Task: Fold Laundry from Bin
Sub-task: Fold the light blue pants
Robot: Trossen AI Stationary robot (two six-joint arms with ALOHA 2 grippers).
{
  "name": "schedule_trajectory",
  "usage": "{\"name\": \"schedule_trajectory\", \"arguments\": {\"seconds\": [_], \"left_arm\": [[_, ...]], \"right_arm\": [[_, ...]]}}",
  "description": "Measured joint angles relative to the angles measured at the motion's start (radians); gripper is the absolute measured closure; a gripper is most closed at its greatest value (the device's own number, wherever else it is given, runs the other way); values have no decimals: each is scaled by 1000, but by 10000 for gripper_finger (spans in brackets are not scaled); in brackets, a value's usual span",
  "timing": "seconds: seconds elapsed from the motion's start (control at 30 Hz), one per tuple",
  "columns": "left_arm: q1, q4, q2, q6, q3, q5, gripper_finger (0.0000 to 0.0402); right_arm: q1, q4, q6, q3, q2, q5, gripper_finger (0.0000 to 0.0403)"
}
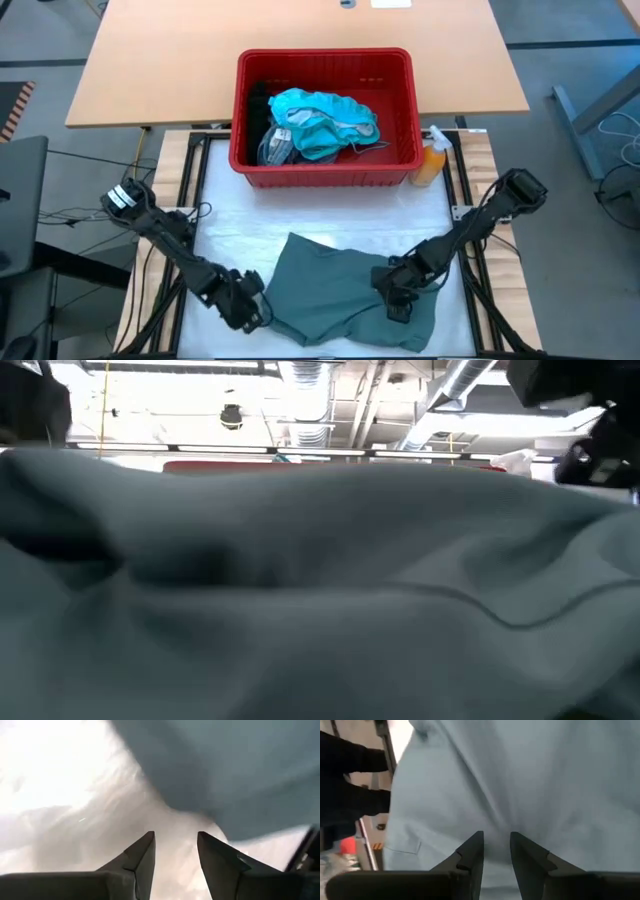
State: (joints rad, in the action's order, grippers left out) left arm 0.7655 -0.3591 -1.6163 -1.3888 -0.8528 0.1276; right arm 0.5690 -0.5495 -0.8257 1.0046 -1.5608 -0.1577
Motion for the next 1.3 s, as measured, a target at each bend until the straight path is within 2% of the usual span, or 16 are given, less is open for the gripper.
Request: {"name": "schedule_trajectory", "arguments": {"seconds": [0.1, 0.2, 0.27, 0.37, 0.53, 0.7, 0.83, 1.0, 1.13, 1.3], "left_arm": [[35, -166, 23, -7, -85, 43, 267], [79, -338, 52, -73, -159, 176, 267], [101, -365, 84, -160, -179, 257, 267], [111, -327, 112, -283, -167, 271, 266], [105, -199, 109, -321, -111, 306, 239], [46, -110, 109, -396, -31, 255, 184], [32, 71, 109, -439, 57, 231, 141], [29, 148, 97, -445, 129, 244, 103], [22, 202, 30, -398, 134, 243, 96], [-9, 453, -71, -250, 128, 247, 95]], "right_arm": [[-45, 13, 19, 0, 60, -3, 280], [-110, 104, 76, 0, 120, -2, 280], [-156, 184, 148, 0, 141, -2, 280], [-221, 303, 299, 0, 142, -2, 279], [-335, 342, 523, 84, 69, -30, 279], [-429, 290, 566, 212, -48, -162, 279], [-464, 213, 600, 294, -127, -244, 279], [-466, 126, 643, 340, -193, -266, 279], [-453, 90, 674, 342, -199, -268, 279], [-452, 75, 677, 341, -203, -268, 279]]}}
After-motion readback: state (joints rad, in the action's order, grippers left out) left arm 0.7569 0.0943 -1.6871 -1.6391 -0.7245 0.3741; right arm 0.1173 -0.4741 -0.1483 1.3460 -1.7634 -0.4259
